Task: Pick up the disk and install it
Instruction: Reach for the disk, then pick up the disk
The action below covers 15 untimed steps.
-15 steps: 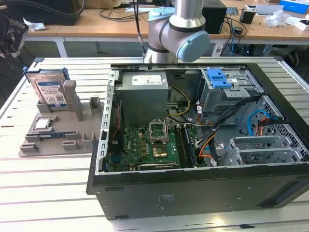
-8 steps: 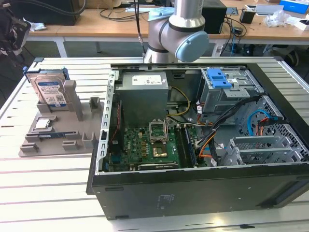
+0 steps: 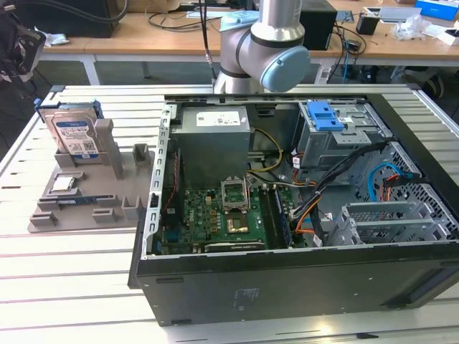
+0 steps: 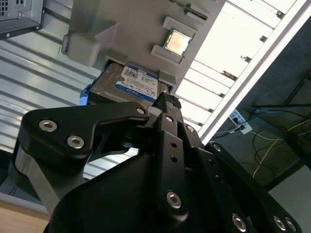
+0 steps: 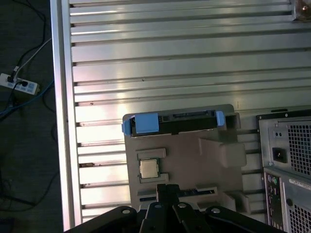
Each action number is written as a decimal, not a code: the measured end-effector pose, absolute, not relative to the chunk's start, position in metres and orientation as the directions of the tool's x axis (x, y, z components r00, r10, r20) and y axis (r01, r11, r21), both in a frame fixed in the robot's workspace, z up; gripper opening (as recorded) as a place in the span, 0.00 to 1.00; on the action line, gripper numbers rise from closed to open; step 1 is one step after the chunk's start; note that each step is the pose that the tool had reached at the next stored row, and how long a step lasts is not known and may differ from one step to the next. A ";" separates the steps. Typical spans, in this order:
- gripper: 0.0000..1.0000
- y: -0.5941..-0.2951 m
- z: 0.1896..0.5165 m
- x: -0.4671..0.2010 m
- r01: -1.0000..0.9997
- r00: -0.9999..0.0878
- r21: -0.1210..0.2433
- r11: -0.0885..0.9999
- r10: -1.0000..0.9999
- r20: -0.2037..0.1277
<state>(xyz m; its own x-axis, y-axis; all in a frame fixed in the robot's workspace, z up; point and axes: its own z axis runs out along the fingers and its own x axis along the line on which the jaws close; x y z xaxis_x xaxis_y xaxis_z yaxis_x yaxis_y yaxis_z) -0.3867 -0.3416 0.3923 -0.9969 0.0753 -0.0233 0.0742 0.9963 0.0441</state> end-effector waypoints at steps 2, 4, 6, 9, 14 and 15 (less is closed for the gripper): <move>0.11 -0.342 0.392 -0.387 0.074 -0.997 0.044 0.996 0.075 -0.023; 0.11 -0.341 0.392 -0.387 0.074 -0.997 0.044 0.996 0.075 -0.023; 0.11 -0.341 0.392 -0.387 0.027 -0.999 0.044 0.999 0.028 -0.023; 0.11 -0.341 0.392 -0.387 -0.038 -0.999 0.044 0.998 -0.037 -0.023; 0.11 -0.341 0.392 -0.387 -0.169 -0.986 0.044 0.985 -0.168 -0.023; 0.11 -0.341 0.392 -0.387 -0.197 -0.980 0.044 0.979 -0.196 -0.023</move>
